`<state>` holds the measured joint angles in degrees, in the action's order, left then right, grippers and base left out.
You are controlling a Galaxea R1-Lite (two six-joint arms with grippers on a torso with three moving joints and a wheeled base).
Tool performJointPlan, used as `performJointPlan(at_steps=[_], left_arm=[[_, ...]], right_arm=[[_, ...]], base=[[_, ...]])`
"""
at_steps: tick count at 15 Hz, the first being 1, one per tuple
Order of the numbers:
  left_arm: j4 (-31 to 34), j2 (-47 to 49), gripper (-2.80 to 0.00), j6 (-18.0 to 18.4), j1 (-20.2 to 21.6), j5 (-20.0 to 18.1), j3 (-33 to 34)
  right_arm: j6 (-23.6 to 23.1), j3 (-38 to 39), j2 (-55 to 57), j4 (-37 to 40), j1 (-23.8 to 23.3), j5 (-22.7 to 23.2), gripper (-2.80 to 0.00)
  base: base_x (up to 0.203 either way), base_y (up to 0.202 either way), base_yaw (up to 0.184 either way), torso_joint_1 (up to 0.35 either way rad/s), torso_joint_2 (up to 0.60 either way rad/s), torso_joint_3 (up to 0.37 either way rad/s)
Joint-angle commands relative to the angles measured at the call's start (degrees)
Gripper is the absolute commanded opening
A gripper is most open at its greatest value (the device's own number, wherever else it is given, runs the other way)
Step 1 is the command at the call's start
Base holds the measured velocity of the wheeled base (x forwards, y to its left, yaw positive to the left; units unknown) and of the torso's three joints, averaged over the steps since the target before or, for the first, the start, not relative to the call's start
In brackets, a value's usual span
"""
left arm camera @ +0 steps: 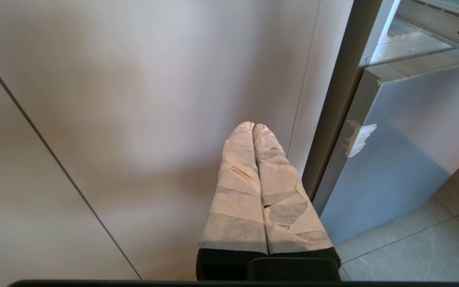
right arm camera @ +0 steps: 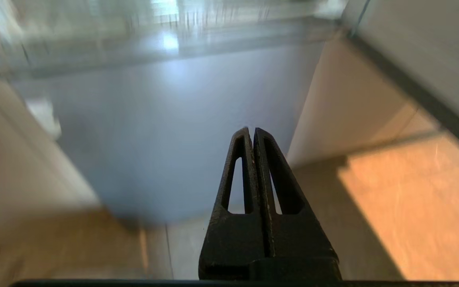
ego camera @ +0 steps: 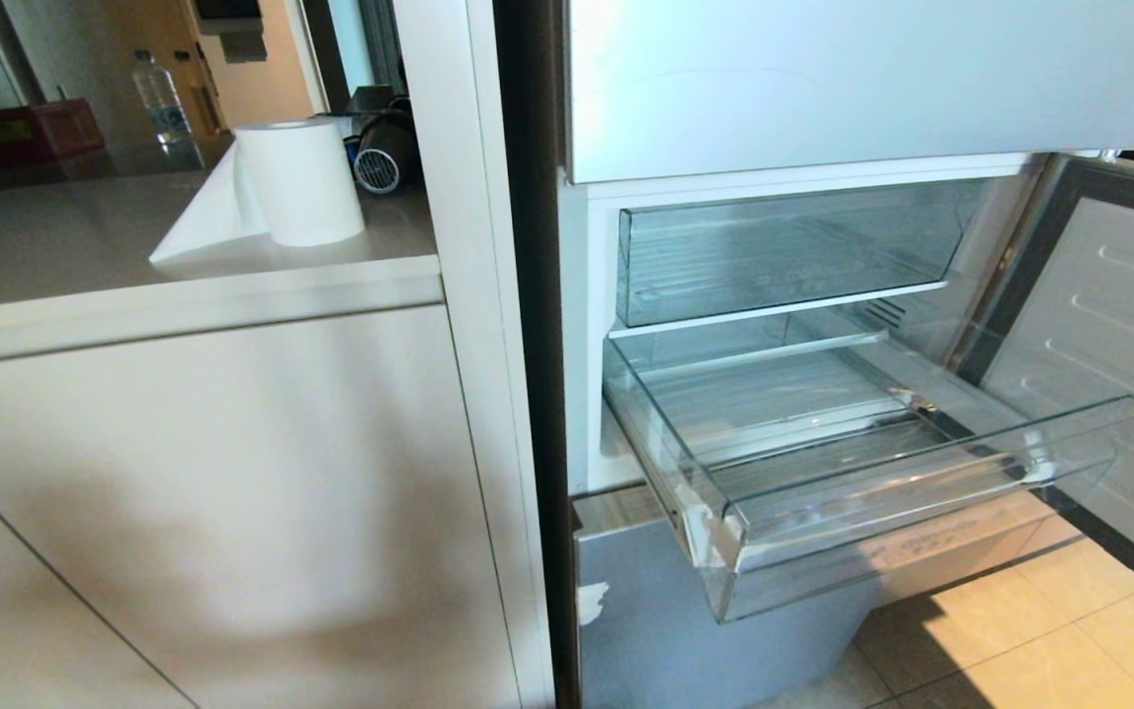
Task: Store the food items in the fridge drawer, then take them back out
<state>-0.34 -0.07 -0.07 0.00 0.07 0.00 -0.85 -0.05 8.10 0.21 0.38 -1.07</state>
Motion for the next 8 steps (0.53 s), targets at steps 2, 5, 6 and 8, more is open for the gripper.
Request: performJointPlan(at_steps=[2,5,6,8], left_arm=[[-0.01,-0.01,-2.80,-0.01,0.00,0.01,0.09],[-0.01,-0.01,-2.80,-0.01,0.00,0.01,0.09],[-0.01,-0.01,-2.80,-0.01,0.00,0.01,0.09],[-0.01,-0.01,-2.80,-0.01,0.00,0.01,0.09]], right_arm=[[-1.07,-1.19,18.65,-2.01,0.35,0.10,-2.80],[-0.90,-6.46,38.02,-6.60,0.64,2.15,-2.80],[-0.69,-9.25,44.02,-7.48,0.70,3.87,-2.80],[-0.38,-15.75,55.52,-8.79,1.15,7.74,-2.80]], base=[[0.000,0.000,0.000,0.000,0.00,0.000],[0.000,0.000,0.000,0.000,0.00,0.000],[0.000,0.000,0.000,0.000,0.00,0.000],[0.000,0.000,0.000,0.000,0.00,0.000]])
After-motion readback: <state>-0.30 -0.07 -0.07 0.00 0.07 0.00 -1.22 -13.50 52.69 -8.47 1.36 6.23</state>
